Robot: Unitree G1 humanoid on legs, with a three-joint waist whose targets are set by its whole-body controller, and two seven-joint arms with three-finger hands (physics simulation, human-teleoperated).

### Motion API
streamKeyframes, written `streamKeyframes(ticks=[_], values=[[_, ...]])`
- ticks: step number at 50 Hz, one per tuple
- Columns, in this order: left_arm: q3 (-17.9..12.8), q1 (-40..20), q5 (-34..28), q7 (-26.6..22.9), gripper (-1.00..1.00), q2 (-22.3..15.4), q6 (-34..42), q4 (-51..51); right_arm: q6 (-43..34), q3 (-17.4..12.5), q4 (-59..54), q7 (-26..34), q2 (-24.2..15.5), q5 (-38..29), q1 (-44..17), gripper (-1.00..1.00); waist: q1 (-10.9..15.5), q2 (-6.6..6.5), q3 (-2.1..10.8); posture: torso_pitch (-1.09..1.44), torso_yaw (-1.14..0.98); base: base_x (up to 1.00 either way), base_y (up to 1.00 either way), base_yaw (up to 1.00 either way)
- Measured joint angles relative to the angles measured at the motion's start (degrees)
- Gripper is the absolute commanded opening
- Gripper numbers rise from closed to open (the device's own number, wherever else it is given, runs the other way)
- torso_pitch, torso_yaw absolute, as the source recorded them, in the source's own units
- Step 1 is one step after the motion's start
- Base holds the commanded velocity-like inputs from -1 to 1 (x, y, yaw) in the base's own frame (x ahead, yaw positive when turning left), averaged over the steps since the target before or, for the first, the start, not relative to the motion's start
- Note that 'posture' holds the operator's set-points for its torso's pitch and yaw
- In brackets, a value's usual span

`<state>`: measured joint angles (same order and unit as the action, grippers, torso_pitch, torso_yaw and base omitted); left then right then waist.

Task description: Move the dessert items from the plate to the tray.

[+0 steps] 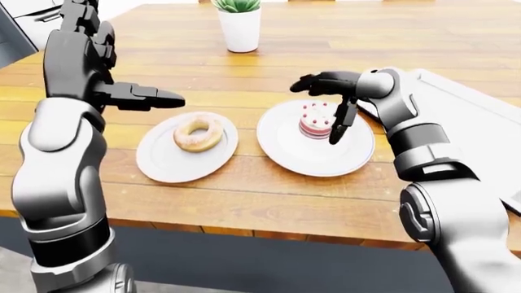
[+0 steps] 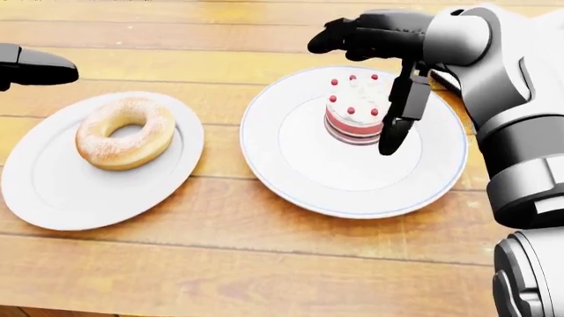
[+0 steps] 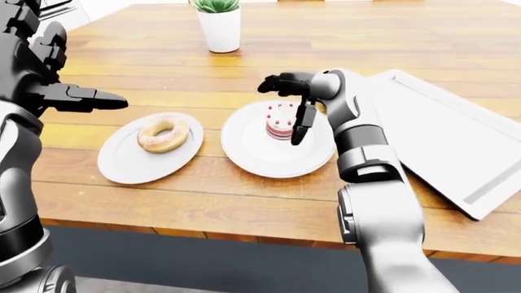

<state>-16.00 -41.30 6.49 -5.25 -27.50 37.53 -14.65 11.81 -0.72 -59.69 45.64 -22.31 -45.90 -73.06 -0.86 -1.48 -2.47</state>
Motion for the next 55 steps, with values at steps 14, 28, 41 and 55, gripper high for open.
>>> streamKeyframes(ticks=[14, 28, 41, 55], values=[[-0.35, 1.55, -0.11, 0.34, 1.00, 0.25, -0.96, 0.07, 0.31, -0.55, 2.81, -0.90, -0.23, -0.02, 0.82, 0.47, 0.02, 0.12, -0.03, 0.00, 0.00, 0.00, 0.00, 0.00], [-0.53, 0.39, 0.30, 0.59, 1.00, -0.66, 0.11, -0.43, -4.31, -1.40, 15.03, 3.46, -0.09, 1.30, 6.91, 0.40, 0.02, 0.19, -0.19, 0.00, 0.00, 0.00, 0.00, 0.00], [-0.95, 0.94, 0.40, 0.45, 1.00, -1.08, -0.15, -0.32, -4.57, -1.42, 17.58, 3.31, 0.24, 1.45, 9.06, 0.25, -0.09, 0.16, -0.17, 0.00, 0.00, 0.00, 0.00, 0.00], [-1.78, 1.63, 0.81, 0.67, 1.00, -1.85, 0.25, -1.28, -3.60, -1.35, 17.79, 1.69, 0.77, 0.85, 9.78, 0.03, -0.08, 0.07, -0.05, 0.00, 0.00, 0.00, 0.00, 0.00]])
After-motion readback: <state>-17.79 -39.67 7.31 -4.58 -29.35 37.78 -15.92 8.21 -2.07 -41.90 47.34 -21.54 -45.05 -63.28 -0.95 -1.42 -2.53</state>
